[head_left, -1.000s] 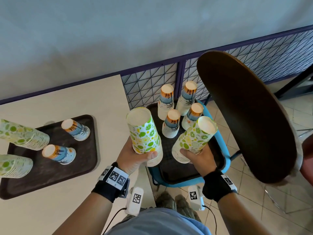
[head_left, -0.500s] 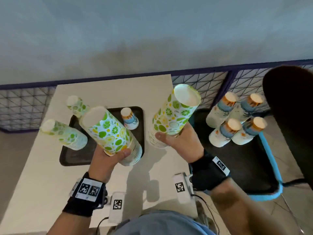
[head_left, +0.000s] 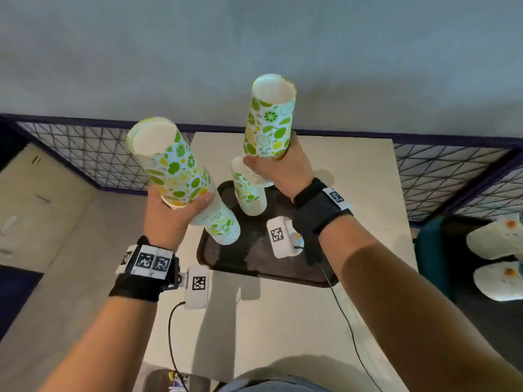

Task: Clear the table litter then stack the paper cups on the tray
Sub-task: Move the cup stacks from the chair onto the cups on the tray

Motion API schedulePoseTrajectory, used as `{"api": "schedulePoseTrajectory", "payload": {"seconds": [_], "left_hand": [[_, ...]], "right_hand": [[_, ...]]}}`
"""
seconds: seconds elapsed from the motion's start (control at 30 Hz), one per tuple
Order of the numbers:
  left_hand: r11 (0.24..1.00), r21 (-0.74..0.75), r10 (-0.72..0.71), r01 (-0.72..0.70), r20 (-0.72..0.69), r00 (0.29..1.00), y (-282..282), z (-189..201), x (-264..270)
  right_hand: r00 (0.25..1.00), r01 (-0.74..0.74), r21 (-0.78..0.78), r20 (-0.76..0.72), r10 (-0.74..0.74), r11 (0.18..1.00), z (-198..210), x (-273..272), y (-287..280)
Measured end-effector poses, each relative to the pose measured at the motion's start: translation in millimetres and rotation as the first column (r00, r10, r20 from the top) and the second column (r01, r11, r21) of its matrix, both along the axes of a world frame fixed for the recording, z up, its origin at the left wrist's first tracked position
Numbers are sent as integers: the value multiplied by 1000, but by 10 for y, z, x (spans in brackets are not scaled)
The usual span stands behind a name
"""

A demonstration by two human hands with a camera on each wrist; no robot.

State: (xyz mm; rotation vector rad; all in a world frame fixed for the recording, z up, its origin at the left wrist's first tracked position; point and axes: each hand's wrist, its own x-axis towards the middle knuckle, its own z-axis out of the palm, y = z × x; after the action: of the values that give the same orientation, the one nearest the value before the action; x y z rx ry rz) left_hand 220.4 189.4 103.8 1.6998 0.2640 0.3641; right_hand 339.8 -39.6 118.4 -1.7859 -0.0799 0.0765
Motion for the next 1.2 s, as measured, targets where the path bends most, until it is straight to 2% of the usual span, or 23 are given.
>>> {"api": "schedulePoseTrajectory", "payload": {"seconds": [0.13,0.27,0.4,0.5,0.67,0.9,1.03,1.1,1.2], "left_hand": [[1000,23,17,-17,-29,999,115,-131,187],[1000,22,16,-15,-86,996,92,-341,285],[999,-35,-22,17,-155,988,92,-647,381],[999,-50,0,-11,-230,973,82,-860,400],[999,29,-5,16,-324,946,145,-1073,388],[997,70,7,21,-379,925,107,-1024,410],[999,36,27,-14,-405,914,5,-982,245],[998,27,61,-55,-466,883,-45,-980,86],[996,-11,66,-91,-602,796,-170,-1005,-230]], "right_hand": [[1000,30,-137,14,-28,990,-121,214,401],[1000,11,-205,-13,-14,979,-240,293,607],[995,-15,-273,-96,-12,962,-430,332,689],[988,-60,-312,-152,13,948,-637,328,688],[990,-58,-395,-138,3,917,-821,300,660],[989,-100,-445,-142,40,890,-818,274,623],[987,-135,-462,-141,77,876,-659,193,500],[992,-115,-444,-104,76,889,-541,73,349],[998,-55,-355,-26,49,933,-409,-203,6]]}}
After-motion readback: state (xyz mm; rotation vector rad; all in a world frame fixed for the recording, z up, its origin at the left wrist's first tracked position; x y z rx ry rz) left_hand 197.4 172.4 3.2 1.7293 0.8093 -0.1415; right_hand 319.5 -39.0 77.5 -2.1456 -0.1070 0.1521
